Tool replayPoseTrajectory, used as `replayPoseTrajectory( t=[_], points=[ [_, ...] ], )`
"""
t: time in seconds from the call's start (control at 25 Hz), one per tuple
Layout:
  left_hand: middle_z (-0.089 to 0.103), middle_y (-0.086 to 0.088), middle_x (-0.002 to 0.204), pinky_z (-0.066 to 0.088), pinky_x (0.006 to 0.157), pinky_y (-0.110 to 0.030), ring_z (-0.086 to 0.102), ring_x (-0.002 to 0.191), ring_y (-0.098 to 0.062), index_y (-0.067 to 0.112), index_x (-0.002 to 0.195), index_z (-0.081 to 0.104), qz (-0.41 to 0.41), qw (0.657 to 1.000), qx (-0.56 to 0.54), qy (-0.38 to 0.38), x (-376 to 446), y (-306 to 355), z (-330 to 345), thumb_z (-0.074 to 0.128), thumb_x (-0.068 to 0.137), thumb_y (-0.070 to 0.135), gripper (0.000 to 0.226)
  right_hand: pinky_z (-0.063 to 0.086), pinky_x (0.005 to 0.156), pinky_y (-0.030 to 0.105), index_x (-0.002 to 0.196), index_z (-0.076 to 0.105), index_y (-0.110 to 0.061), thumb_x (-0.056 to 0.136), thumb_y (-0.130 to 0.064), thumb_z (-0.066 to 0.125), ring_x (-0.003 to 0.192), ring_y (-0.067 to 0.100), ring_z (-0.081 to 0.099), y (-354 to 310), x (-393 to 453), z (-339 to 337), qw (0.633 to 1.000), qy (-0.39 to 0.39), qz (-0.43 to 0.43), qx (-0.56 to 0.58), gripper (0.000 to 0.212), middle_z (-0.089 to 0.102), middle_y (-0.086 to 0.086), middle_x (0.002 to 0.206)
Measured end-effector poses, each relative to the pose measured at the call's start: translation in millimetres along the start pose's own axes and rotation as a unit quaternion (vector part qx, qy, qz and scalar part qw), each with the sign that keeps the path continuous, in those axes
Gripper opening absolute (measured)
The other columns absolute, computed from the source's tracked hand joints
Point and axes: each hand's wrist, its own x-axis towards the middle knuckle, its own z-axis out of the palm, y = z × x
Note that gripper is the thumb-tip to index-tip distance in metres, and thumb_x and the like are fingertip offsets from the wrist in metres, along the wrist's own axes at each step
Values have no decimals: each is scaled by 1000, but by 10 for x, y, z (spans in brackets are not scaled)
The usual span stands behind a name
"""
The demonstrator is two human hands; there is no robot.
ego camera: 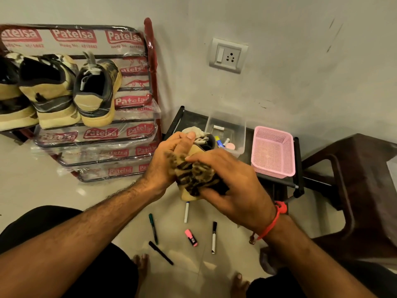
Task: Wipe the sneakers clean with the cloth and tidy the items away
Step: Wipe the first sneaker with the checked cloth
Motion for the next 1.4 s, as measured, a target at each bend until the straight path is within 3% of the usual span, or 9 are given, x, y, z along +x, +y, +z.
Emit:
replayPoseTrajectory(
  t=[0.12,0.32,0.48,0.6,0.84,0.92,1.08,1.24,1.4],
  points=[
    [68,-23,96,56,82,-51,66,86,-25,1,100,67,1,1000,5,7,35,3,-14,51,101,46,47,46,92,16,127,60,-8,83,-19,64,103,14,58,276,17,-98,998,-12,37,-41,46,61,5,113],
    [72,-5,84,55,66,-32,66,76,-17,14,100,70,9,999,-41,28,134,97,-138,46,103,47,41,50,96,32,128,61,-18,83,3,65,111,19,57,742,-106,-288,983,13,164,-80,49,61,4,119],
    [70,-10,88,56,66,-28,66,76,-14,3,106,67,42,999,2,14,153,81,-150,48,101,49,50,48,96,23,108,69,-14,74,16,53,116,20,53,582,12,-335,993,28,102,-57,48,54,6,125],
    [70,-19,93,57,70,-34,67,79,-17,1,107,67,31,999,30,3,135,43,-163,48,99,44,48,48,96,33,95,70,-11,70,1,45,117,23,53,383,44,-286,998,-35,38,-33,38,53,6,124],
    [59,-10,78,49,63,-33,57,68,-18,1,88,63,31,997,76,-14,99,2,-108,51,104,41,45,46,96,31,110,63,-10,92,-17,65,109,21,55,-117,6,5,997,-67,-23,-13,20,58,6,117],
    [63,-17,84,53,66,-41,60,73,-26,-3,92,63,31,997,71,-20,83,-25,-74,51,104,39,45,47,96,28,117,59,-7,89,-6,68,108,18,57,16,16,10,998,-55,1,-16,29,60,5,116],
    [61,-7,80,52,62,-31,60,70,-12,5,88,62,33,998,58,-3,83,-15,-33,50,102,40,39,50,89,39,112,61,-10,87,5,63,104,17,59,256,50,-140,995,16,97,-17,29,61,3,110],
    [60,-3,79,49,65,-31,57,70,-12,10,82,62,53,995,80,-1,80,-58,-36,52,101,41,38,45,100,32,111,64,-3,89,-5,59,108,21,57,-52,5,70,995,-72,-66,-9,22,62,8,112],
    [60,-9,79,50,62,-34,58,69,-13,5,85,60,49,997,65,-3,48,-63,-30,51,103,39,40,50,88,43,108,63,-7,82,3,61,100,20,58,253,97,-73,995,25,88,-50,27,61,6,106]
  ],
)
